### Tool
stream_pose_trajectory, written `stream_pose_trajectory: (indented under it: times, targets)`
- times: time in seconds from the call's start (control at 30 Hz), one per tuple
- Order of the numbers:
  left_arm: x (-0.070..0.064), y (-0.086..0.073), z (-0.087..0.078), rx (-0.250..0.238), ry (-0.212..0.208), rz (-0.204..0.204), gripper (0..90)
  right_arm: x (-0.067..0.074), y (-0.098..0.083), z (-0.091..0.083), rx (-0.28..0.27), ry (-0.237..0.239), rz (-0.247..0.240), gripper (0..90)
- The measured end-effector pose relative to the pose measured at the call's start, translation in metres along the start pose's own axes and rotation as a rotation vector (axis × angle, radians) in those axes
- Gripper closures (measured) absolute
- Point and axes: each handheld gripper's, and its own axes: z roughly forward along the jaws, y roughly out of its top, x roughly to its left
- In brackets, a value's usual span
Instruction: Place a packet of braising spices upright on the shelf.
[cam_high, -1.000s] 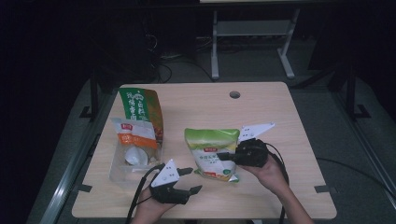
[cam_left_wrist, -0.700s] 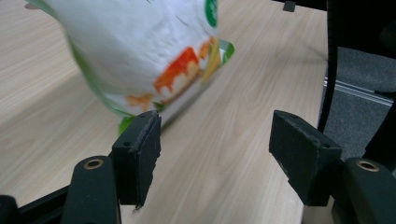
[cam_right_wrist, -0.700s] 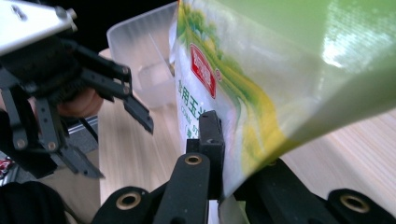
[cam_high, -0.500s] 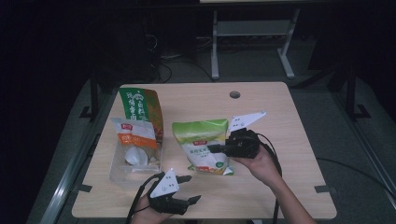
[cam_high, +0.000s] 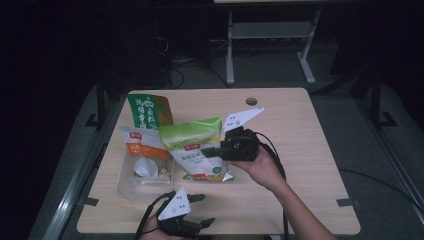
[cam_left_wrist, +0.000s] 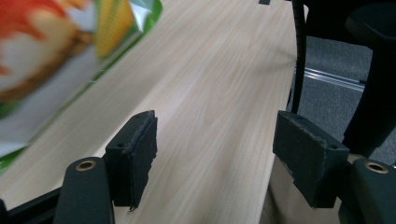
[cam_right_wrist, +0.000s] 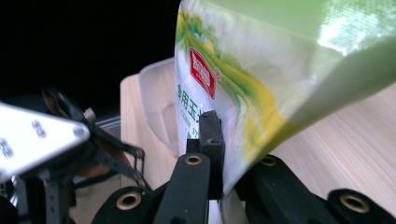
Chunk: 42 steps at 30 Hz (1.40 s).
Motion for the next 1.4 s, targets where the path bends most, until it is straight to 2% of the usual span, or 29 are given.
stream_pose_trajectory:
  times: [0.1, 0.3, 0.4, 0.93, 1.4]
  targets:
    - [-0.002, -0.001, 0.000, 0.007, -0.009, -0.007, 29.9, 0.004, 0.010, 0.006, 0.002, 0.013, -0.013, 88.1]
    - [-0.003, -0.001, -0.001, 0.009, -0.011, 0.013, 28.1, 0.011, 0.024, 0.020, -0.003, 0.029, -0.031, 88.2]
    - [-0.006, -0.002, -0.003, 0.000, -0.014, -0.005, 27.8, 0.015, 0.032, 0.030, -0.007, 0.040, -0.041, 88.2]
    - [-0.006, -0.007, -0.012, 0.006, -0.010, 0.003, 27.2, 0.028, 0.055, 0.073, -0.009, 0.089, -0.048, 88.2]
    - [-0.006, -0.009, -0.013, -0.001, -0.004, -0.004, 27.0, 0.035, 0.066, 0.097, 0.005, 0.111, -0.059, 88.2]
